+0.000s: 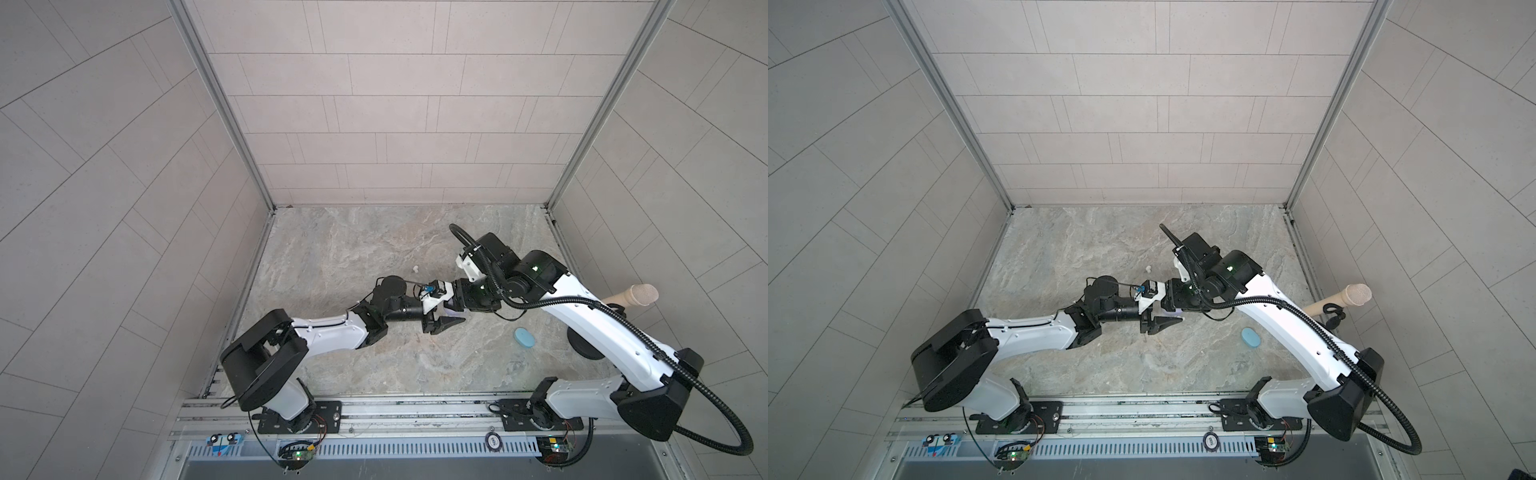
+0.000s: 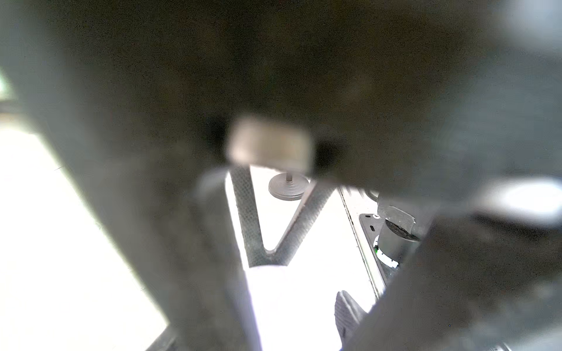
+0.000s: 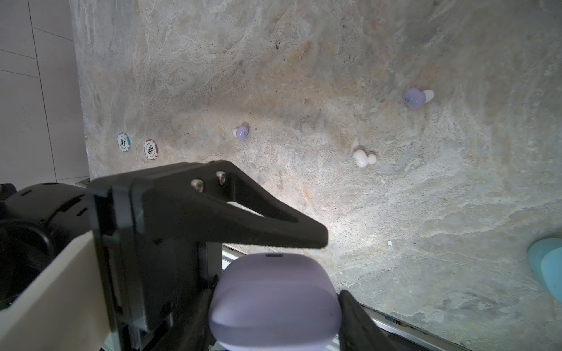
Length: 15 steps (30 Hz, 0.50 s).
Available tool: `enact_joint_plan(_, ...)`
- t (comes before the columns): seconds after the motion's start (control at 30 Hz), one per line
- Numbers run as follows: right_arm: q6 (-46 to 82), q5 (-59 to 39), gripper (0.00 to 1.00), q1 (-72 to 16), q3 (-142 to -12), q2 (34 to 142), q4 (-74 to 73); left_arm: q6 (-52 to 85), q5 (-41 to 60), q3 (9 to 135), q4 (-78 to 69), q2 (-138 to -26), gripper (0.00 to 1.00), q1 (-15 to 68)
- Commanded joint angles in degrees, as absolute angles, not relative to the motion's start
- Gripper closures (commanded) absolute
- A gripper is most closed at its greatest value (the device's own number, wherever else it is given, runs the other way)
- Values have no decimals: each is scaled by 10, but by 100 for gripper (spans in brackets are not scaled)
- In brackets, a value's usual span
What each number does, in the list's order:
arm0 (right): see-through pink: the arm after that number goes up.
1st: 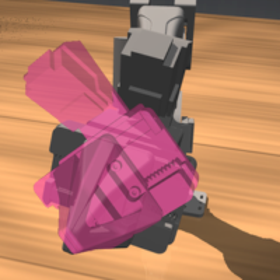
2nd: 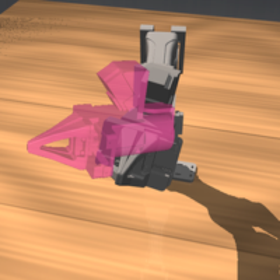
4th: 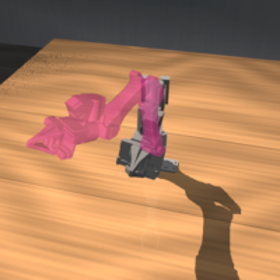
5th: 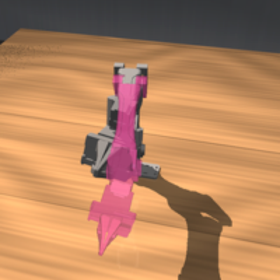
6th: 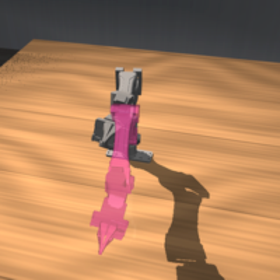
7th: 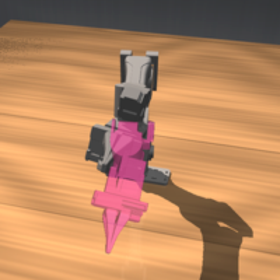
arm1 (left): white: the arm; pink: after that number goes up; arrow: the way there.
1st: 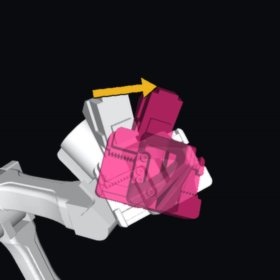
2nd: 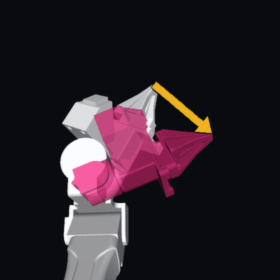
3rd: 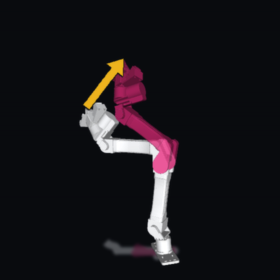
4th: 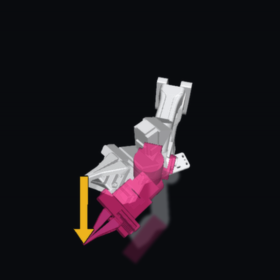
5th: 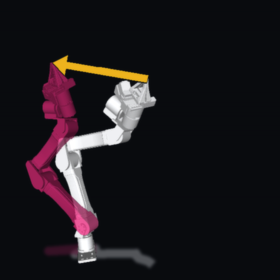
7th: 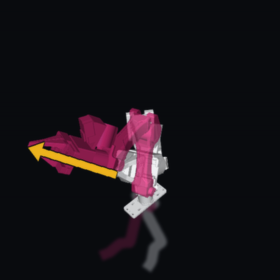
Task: Insert the wireless bluetooth earbuds into the charging case
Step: 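Close the left gripper on the lilac case held by the right gripper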
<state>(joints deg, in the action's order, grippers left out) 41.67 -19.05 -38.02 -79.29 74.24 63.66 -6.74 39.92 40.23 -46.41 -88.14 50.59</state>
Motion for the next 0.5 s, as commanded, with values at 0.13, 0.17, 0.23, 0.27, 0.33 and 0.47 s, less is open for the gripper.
enact_joint_plan(0.13,434,-232,42,-384,-806,722,588,-82,411,406,-428,-886,33,509)
enact_joint_plan(0.17,435,-232,42,-384,-806,722,586,-82,411,406,-428,-887,34,510)
enact_joint_plan(0.23,435,-230,42,-384,-809,720,589,-82,414,407,-427,-891,36,509)
enact_joint_plan(0.27,434,-230,42,-383,-810,719,588,-82,414,408,-427,-891,37,510)
enact_joint_plan(0.33,435,-231,42,-384,-812,720,588,-83,416,407,-425,-892,38,510)
enact_joint_plan(0.47,436,-235,42,-384,-812,720,587,-89,416,411,-412,-892,41,509)
